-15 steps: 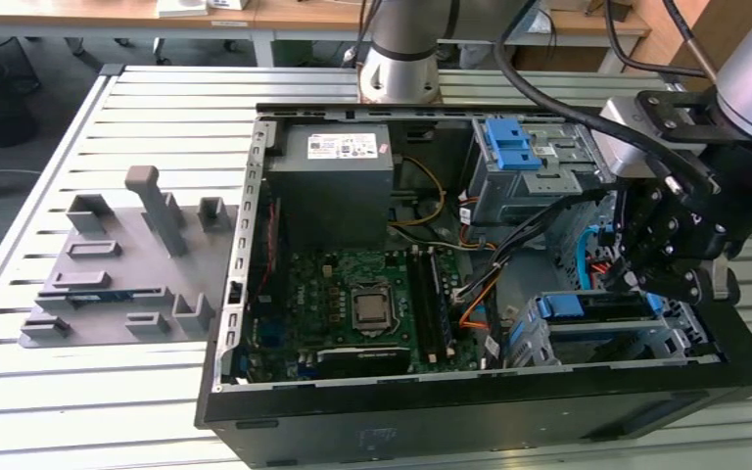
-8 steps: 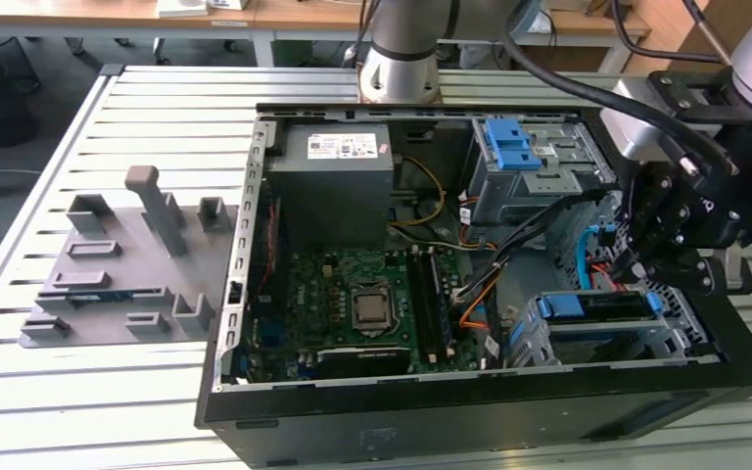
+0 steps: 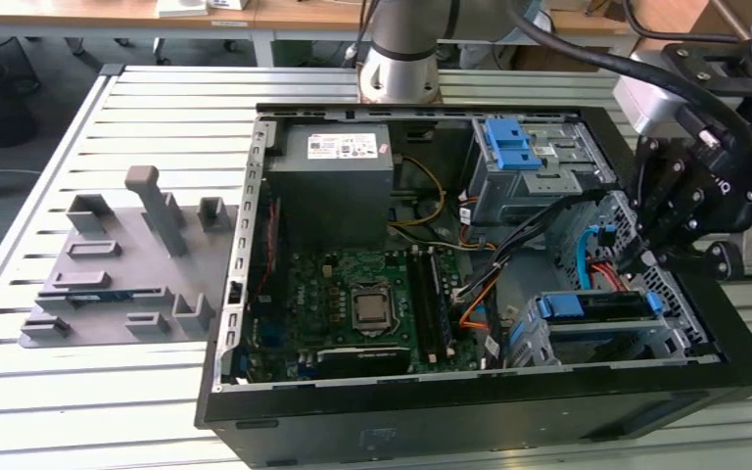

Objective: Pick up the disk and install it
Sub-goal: 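Insert the second disk wire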

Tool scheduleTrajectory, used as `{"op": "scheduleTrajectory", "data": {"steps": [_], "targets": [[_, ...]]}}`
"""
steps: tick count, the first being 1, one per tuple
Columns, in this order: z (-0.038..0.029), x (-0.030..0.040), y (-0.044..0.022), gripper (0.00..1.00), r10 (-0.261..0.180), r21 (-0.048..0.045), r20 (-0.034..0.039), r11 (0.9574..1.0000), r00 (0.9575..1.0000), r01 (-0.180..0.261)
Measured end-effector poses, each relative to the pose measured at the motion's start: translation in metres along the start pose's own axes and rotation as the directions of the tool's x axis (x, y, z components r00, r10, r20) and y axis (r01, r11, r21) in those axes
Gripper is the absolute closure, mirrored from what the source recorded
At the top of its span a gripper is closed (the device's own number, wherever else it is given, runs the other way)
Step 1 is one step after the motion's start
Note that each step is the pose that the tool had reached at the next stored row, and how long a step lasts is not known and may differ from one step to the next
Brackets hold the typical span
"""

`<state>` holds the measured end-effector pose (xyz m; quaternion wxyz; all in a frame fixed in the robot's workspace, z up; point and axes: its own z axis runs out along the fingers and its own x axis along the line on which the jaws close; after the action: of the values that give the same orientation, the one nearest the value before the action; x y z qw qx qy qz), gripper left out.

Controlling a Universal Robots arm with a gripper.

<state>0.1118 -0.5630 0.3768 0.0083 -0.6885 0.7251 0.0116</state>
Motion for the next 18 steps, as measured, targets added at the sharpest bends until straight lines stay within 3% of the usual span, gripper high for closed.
{"op": "scheduleTrajectory", "data": {"steps": [8,18], "targets": [[-0.0100,-0.0034,0.0012,0.89,0.000,-0.0009,0.0003,1.0000,1.0000,0.000],[-0.0104,-0.0188,0.0079,0.89,0.000,-0.0009,0.0002,1.0000,1.0000,0.000]]}}
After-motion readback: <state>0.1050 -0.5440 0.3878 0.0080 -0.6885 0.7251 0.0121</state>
